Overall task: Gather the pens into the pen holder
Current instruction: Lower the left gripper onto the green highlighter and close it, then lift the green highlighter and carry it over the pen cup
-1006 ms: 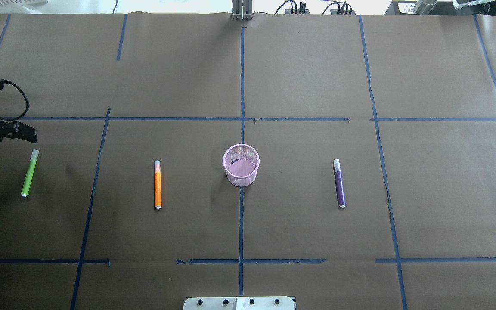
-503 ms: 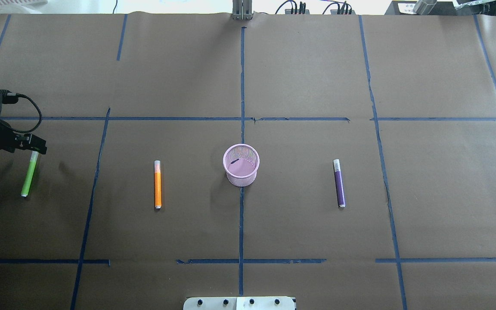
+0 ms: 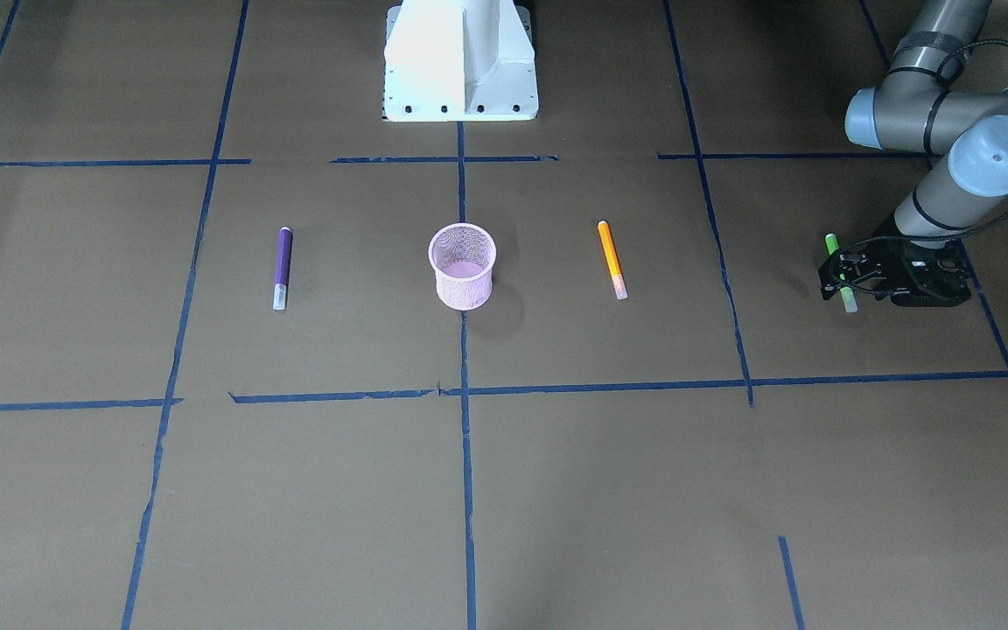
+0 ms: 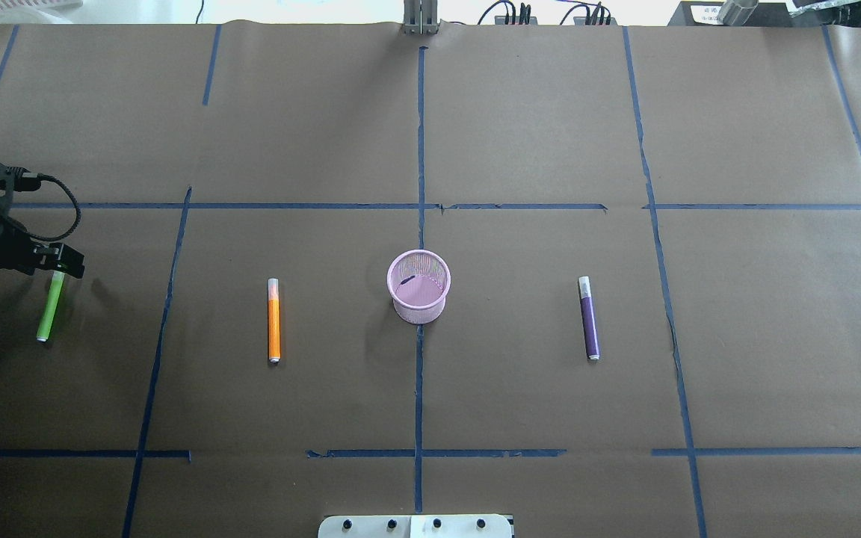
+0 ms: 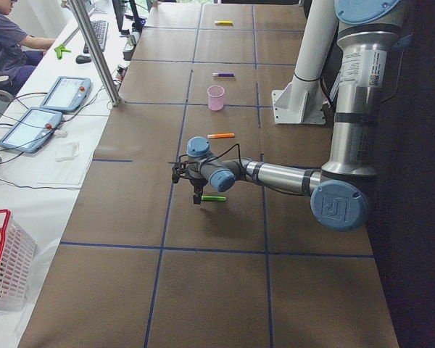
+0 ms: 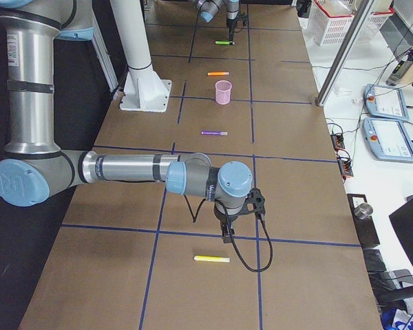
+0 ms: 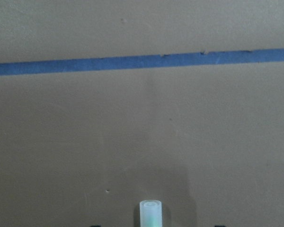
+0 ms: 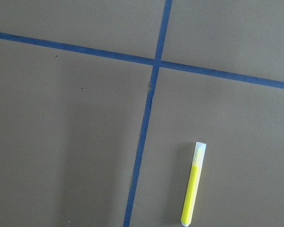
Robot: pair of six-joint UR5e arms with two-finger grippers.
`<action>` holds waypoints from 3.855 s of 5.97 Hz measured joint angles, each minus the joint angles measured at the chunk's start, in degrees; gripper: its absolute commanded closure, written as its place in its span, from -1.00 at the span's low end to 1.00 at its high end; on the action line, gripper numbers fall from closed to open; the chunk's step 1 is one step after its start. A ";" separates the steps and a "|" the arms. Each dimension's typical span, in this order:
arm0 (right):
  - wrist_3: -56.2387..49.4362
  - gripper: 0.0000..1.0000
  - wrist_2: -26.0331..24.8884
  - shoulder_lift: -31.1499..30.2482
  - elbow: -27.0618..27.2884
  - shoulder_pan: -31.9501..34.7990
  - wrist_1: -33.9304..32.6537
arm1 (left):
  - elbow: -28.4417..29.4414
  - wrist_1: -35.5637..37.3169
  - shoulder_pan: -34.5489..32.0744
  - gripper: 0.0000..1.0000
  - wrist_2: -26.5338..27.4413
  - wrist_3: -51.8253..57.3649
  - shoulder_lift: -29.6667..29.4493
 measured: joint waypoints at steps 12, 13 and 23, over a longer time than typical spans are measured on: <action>-0.02 -1.00 0.00 0.29 0.33 0.00 0.09 | -13.76 -2.62 0.67 1.00 8.97 -0.78 -8.23; -0.02 -1.00 0.00 0.38 0.38 0.00 0.09 | -15.22 -2.79 2.06 1.00 12.79 -2.39 -11.96; -0.02 -1.00 0.00 0.51 0.26 0.00 0.09 | -6.22 -1.05 34.90 -0.99 59.65 -15.06 -35.37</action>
